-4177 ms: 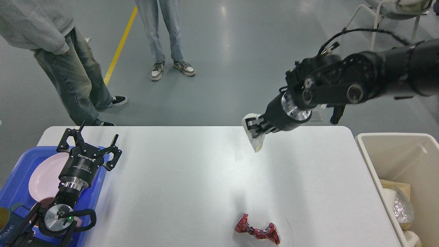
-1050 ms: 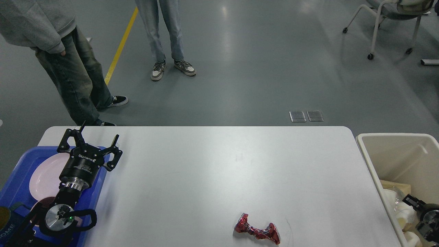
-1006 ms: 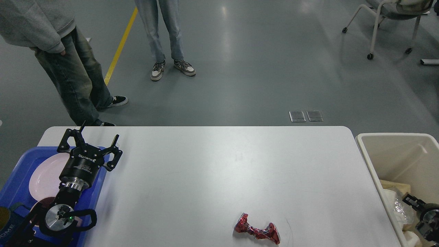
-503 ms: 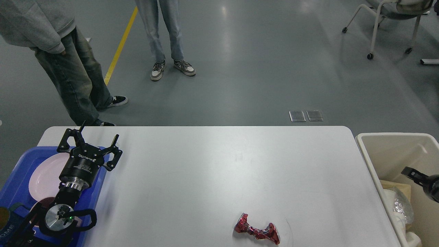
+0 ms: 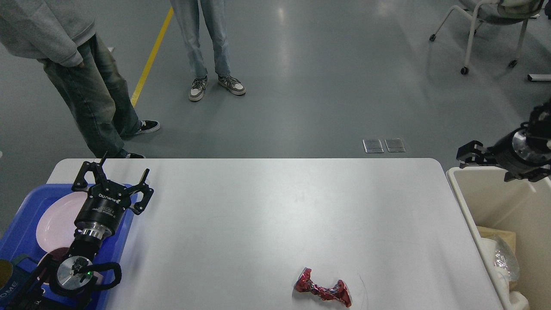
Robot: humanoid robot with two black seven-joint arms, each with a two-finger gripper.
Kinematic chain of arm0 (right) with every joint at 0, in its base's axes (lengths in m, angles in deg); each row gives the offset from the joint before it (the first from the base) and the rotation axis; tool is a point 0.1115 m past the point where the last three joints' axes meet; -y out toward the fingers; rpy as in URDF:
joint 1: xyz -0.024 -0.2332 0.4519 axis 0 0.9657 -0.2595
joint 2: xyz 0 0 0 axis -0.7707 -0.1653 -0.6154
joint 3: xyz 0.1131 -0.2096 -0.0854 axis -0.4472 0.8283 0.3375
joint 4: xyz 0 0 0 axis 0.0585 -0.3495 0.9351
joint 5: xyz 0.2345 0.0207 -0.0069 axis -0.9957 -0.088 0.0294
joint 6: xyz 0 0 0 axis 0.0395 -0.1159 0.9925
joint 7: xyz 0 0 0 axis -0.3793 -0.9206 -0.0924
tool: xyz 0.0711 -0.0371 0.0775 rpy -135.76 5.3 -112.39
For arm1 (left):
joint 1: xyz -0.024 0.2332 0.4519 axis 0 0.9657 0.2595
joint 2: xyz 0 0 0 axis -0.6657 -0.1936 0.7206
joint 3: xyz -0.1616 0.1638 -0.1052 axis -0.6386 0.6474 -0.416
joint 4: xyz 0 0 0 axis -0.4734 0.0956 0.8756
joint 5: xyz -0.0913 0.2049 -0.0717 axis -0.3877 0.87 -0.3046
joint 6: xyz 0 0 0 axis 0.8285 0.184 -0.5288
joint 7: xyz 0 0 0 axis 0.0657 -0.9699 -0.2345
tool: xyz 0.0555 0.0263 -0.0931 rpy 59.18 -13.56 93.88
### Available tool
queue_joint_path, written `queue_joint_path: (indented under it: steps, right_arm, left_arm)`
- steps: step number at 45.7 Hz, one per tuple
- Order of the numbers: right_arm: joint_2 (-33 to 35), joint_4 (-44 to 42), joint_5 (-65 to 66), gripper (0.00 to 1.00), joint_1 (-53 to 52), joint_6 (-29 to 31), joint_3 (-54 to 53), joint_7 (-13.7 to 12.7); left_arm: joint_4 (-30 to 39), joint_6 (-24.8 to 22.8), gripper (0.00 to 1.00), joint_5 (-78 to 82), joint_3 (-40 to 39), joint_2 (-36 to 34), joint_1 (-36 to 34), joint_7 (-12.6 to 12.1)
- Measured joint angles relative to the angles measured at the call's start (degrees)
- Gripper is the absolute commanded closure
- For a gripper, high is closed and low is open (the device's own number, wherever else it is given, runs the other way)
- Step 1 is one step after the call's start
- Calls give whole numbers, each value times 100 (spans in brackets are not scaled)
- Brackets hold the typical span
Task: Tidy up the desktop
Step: 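Raise the right gripper and move it over the red wrapper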
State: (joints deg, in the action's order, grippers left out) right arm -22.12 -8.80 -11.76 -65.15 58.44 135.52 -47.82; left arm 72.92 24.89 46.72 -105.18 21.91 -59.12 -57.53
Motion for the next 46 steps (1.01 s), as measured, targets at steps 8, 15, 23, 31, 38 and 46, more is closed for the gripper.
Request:
queue_joint_path:
  steps: [8, 15, 23, 31, 38, 46]
  right_arm:
    - [-650, 574, -39, 0, -1323, 1447, -11, -8]
    - [-1032, 1855, -100, 0, -2497, 1823, -68, -10]
    - [-1090, 3253, -161, 0, -3666, 1725, -294, -9]
    - [-1119, 3633, -165, 0, -3894, 1479, -449, -10]
    - [-1133, 3644, -169, 0, -3857, 1394, -487, -9]
    - [-1207, 3526, -170, 0, -3829, 1388, -597, 0]
  left_arm:
    - [0, 0, 4, 0, 1, 0, 0, 0]
    - [0, 0, 4, 0, 2, 0, 4, 0]
    - [0, 0, 4, 0, 2, 1, 5, 0]
    - [0, 0, 4, 0, 2, 1, 5, 0]
    - [0, 0, 4, 0, 2, -1, 5, 0]
    - [0, 0, 4, 0, 2, -2, 5, 0]
